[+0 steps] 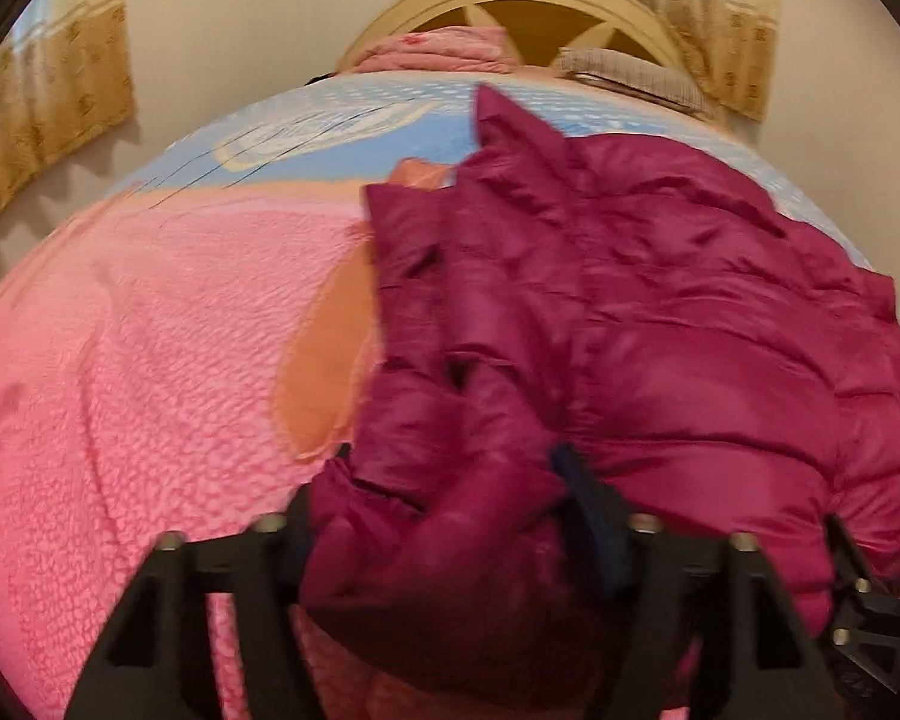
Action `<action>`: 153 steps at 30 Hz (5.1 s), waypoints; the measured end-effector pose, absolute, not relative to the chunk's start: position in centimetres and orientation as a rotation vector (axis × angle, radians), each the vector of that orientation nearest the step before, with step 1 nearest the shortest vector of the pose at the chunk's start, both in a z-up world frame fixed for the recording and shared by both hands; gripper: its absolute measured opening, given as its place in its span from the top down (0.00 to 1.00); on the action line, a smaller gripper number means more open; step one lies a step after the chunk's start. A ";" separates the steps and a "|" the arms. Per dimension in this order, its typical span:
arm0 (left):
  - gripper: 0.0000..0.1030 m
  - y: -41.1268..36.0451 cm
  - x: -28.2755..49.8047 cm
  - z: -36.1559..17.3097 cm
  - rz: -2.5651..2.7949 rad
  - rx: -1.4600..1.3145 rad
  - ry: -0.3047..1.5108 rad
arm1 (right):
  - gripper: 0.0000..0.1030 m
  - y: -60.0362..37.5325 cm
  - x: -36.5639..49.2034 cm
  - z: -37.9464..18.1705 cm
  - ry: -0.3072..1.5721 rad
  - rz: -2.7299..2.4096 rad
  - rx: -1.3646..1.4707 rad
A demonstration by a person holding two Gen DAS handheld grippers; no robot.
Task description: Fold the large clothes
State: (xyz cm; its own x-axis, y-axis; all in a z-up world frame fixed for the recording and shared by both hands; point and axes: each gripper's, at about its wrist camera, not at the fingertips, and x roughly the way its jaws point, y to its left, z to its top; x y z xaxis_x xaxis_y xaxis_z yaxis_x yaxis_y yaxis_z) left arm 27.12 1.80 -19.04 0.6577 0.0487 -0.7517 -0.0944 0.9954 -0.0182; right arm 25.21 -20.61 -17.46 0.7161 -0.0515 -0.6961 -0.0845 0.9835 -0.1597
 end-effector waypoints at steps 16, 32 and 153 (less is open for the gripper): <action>0.91 2.7 24.9 -15.5 -0.003 -0.065 0.772 | 0.00 -18.6 24.8 -17.2 0.788 -0.032 -0.230; 0.92 7.2 21.9 -7.8 0.125 0.056 0.640 | 0.00 -20.7 21.7 -12.0 0.679 0.173 -0.188; 0.01 -12.5 44.5 -18.5 0.262 0.171 0.848 | 0.29 -31.7 37.5 -18.4 0.868 -0.073 0.274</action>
State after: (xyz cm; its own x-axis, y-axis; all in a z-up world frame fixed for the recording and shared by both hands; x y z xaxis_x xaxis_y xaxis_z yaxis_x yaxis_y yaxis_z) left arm 44.54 -12.49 -18.53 0.6324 0.2954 -0.7161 -0.1597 0.9543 0.2526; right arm 37.55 -31.71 -18.44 0.6463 0.0478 -0.7616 0.1739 0.9625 0.2080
